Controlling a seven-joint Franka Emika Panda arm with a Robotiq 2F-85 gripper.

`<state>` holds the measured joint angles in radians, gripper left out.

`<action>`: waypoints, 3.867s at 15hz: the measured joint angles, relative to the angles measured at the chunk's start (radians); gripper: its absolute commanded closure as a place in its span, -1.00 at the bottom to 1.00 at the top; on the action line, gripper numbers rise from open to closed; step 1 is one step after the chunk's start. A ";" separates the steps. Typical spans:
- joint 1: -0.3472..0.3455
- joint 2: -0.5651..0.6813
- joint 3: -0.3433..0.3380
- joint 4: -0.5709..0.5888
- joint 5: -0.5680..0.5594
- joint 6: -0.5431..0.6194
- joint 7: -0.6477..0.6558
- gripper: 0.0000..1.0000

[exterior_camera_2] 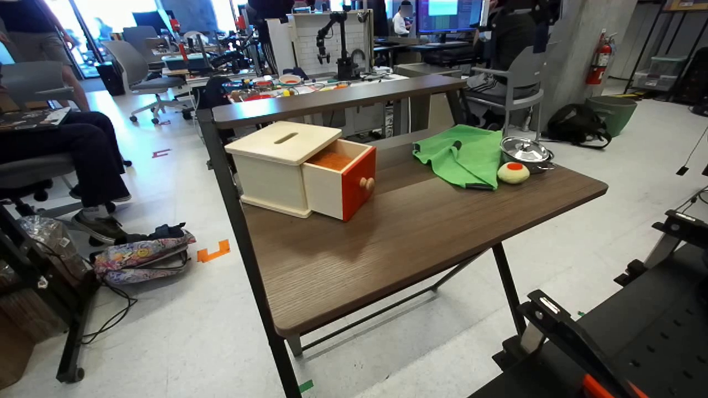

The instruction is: Move the green cloth

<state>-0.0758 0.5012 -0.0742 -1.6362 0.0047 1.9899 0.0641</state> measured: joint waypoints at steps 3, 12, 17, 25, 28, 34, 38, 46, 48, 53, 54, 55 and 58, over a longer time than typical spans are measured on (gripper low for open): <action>0.000 0.001 0.000 -0.001 0.001 0.023 0.000 -1.00; -0.002 0.194 0.003 0.192 0.038 0.100 0.015 -1.00; -0.011 0.381 0.003 0.392 0.038 0.085 0.033 -1.00; -0.050 0.587 0.002 0.613 0.038 0.059 0.033 -1.00; -0.063 0.644 0.002 0.678 0.038 0.030 0.033 -1.00; -0.069 0.739 0.004 0.788 0.038 0.003 0.033 -1.00; -0.064 0.799 0.008 0.848 0.038 0.003 0.033 -1.00; -0.048 0.838 0.011 0.894 0.038 0.003 0.033 -1.00; -0.035 0.838 0.012 0.893 0.037 0.005 0.033 -1.00; 0.008 0.842 0.012 0.873 0.034 0.006 0.033 -1.00; 0.018 0.846 0.011 0.866 0.034 0.006 0.033 -1.00; 0.027 0.851 0.011 0.859 0.034 0.008 0.034 -1.00; 0.048 0.852 0.006 0.857 0.026 0.011 0.040 -1.00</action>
<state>-0.0279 1.3535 -0.0686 -0.7789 0.0305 2.0009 0.1042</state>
